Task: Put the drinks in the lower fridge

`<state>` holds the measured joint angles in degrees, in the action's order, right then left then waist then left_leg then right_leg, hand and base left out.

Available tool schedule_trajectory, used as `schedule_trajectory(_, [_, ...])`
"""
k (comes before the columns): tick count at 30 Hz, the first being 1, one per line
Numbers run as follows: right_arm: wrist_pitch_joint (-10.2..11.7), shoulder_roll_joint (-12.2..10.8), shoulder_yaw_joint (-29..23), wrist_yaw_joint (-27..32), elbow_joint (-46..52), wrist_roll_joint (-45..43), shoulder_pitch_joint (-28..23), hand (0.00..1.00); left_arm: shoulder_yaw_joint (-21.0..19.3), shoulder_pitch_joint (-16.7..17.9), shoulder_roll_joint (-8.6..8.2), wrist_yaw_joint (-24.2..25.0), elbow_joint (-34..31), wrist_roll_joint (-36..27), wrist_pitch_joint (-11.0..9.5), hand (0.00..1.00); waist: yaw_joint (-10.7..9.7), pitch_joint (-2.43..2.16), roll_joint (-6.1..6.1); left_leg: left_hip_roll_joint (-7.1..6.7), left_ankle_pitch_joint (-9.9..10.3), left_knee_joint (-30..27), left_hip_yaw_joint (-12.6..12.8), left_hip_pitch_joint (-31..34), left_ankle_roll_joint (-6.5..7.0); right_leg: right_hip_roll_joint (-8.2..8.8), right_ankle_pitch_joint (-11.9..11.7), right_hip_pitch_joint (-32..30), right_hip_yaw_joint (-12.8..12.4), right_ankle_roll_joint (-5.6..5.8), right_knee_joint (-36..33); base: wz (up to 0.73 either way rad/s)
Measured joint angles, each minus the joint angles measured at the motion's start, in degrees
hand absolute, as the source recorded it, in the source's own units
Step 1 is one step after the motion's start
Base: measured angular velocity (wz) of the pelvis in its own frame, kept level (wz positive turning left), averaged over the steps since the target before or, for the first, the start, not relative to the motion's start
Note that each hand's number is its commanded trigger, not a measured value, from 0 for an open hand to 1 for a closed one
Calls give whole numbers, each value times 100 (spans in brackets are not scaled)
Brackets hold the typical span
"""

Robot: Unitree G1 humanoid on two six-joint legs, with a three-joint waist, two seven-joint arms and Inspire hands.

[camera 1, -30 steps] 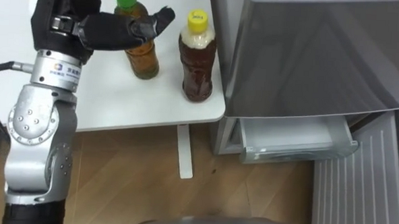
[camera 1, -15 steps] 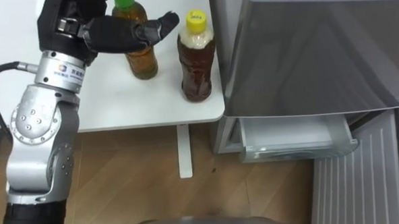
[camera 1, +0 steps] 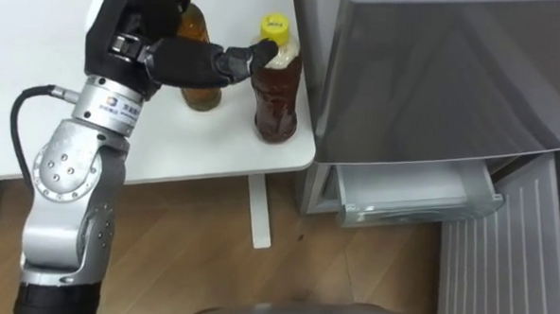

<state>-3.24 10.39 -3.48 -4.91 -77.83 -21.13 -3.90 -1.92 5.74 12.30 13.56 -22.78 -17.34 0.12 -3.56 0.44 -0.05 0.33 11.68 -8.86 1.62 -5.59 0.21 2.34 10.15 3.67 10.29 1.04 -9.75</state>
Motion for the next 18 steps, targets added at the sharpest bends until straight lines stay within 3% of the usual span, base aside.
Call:
schedule_trajectory(5, [-6, 0, 8, 9, -7, 0, 73, 0, 44, 0, 1, 105, 0, 5, 5, 0, -89, -7, 1, -1, 0, -41, -4, -2, 0, 4, -1, 9, -4, -1, -17, 0])
schedule_trajectory(18, [-28, -2, 229, -8, -5, -1, 98, 0, 465, 3, 24, 194, 17, 4, 93, 0, -87, 7, -46, 0, 0, -48, 0, -8, 0, -1, 6, -67, -72, -9, -112, -1])
